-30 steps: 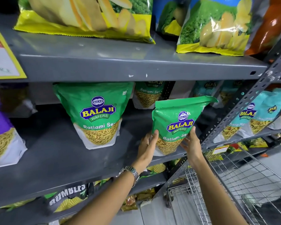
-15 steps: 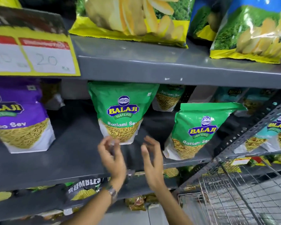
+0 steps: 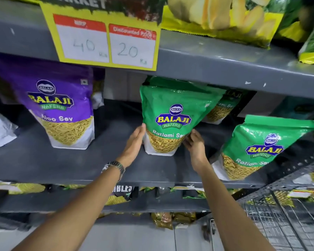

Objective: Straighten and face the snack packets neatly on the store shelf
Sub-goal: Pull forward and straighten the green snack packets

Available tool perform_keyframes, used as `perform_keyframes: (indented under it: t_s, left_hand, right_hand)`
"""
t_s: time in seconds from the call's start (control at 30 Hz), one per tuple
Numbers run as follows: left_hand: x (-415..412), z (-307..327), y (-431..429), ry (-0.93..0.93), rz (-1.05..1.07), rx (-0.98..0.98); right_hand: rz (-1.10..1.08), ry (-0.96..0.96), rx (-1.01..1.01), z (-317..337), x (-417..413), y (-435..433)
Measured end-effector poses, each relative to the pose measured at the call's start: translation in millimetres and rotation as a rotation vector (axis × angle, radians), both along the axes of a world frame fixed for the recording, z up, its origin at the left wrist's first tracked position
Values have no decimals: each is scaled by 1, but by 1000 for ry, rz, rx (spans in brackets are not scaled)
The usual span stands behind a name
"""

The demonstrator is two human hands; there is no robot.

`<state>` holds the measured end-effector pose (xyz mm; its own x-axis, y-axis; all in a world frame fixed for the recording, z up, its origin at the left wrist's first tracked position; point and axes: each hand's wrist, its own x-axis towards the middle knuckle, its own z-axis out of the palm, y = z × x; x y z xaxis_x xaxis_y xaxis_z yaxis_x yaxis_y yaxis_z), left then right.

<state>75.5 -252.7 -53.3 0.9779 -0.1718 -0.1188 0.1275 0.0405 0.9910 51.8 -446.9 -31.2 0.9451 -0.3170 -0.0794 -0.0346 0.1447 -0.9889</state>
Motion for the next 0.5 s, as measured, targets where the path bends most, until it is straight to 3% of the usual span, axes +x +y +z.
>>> perform_keyframes:
  t_s: [0.23, 0.5]
  left_hand:
    - [-31, -2, 4, 20, 17, 30]
    - [-66, -13, 7, 17, -1, -12]
  right_hand:
    - [84, -34, -118, 1, -40, -3]
    - [4, -7, -133, 2, -82, 9]
